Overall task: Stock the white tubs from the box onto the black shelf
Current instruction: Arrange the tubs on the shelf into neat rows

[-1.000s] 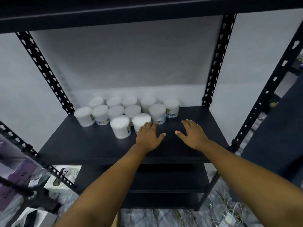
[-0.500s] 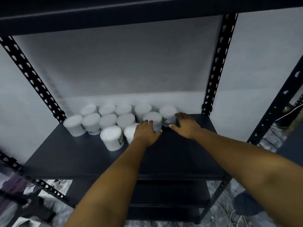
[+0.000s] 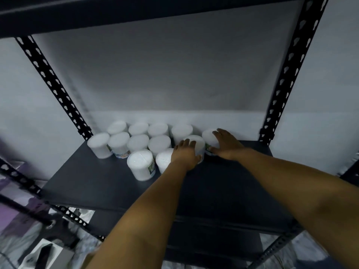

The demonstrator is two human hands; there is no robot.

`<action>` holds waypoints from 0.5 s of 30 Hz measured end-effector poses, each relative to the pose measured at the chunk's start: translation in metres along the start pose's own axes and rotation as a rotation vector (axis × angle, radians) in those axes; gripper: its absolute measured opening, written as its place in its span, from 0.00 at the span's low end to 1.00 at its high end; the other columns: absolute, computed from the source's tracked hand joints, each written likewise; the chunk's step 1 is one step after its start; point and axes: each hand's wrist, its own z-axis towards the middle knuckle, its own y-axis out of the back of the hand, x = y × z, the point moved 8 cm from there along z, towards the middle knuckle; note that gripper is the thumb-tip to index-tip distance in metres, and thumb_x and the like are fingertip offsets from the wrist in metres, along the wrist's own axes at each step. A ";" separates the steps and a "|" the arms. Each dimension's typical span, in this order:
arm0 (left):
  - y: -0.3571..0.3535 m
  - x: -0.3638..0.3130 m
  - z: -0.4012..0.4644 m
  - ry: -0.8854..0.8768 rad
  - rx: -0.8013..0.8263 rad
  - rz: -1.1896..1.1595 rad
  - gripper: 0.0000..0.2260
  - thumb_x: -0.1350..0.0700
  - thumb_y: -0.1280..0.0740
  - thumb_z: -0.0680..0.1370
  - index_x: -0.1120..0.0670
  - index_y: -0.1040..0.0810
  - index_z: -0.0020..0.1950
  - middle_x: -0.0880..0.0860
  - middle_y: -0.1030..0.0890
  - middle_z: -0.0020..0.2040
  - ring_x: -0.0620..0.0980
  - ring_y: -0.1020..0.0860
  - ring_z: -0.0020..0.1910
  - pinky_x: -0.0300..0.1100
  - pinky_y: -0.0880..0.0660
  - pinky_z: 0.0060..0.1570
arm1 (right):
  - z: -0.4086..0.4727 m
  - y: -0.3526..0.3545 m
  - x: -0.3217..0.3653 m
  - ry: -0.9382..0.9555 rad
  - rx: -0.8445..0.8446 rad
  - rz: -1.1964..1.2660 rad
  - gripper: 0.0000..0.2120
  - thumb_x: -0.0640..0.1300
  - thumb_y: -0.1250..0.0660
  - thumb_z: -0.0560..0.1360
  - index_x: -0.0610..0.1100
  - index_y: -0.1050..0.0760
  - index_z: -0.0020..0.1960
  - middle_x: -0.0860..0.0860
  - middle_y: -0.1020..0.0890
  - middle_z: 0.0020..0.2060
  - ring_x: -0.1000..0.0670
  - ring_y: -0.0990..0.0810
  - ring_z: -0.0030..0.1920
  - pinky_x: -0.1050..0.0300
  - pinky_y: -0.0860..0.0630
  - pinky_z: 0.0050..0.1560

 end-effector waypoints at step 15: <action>-0.008 0.006 0.017 -0.034 -0.031 -0.148 0.21 0.53 0.37 0.79 0.56 0.33 0.71 0.56 0.32 0.70 0.57 0.35 0.69 0.49 0.34 0.66 | 0.009 -0.013 -0.015 0.014 0.005 -0.049 0.24 0.48 0.44 0.81 0.45 0.43 0.75 0.47 0.44 0.76 0.47 0.46 0.75 0.54 0.49 0.74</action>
